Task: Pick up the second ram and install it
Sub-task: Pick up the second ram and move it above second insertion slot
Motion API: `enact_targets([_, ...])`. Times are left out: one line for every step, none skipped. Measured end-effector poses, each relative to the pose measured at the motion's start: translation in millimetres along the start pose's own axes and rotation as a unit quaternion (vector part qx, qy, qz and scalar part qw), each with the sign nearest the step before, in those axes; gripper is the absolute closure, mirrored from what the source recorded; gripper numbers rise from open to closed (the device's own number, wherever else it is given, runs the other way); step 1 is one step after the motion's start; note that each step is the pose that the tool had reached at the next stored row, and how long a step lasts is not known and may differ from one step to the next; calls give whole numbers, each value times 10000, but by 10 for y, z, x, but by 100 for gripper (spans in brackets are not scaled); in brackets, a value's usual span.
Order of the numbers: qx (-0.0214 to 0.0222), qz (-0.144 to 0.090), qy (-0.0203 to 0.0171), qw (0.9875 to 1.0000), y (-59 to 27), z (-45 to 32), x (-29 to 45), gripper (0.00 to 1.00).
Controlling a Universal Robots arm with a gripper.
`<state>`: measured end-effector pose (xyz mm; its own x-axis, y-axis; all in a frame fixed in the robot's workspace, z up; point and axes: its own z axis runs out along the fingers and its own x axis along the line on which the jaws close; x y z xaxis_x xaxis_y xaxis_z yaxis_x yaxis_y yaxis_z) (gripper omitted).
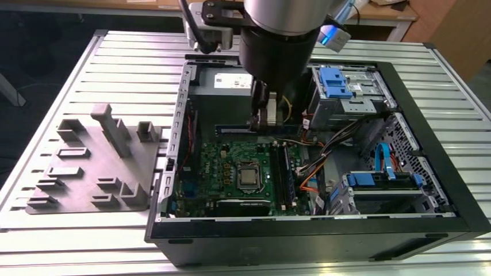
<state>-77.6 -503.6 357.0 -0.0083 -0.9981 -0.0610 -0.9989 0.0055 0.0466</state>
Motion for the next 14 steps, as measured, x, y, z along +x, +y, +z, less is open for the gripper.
enact_targets([0,0,0,10000,-1,20,1,92])
enact_targets([0,0,0,10000,-2,37,2,92])
enact_targets([0,0,0,10000,-3,55,2,92])
enact_targets([0,0,0,10000,-5,73,3,92])
enact_targets([0,0,-1,10000,-6,92,3,92])
enact_targets([0,-1,0,10000,-7,109,0,92])
enact_targets([0,0,1,10000,-7,126,-6,92])
enact_targets([0,0,2,10000,-8,145,-15,92])
enact_targets([0,0,0,10000,-9,166,-26,92])
enact_targets([0,0,0,10000,-9,185,-37,92])
enact_targets([0,0,1,10000,-10,203,-49,92])
enact_targets([0,0,0,10000,-11,221,-59,92])
enact_targets([0,0,0,10000,-11,242,-67,92])
enact_targets([1,-1,-2,10000,-13,261,-70,92])
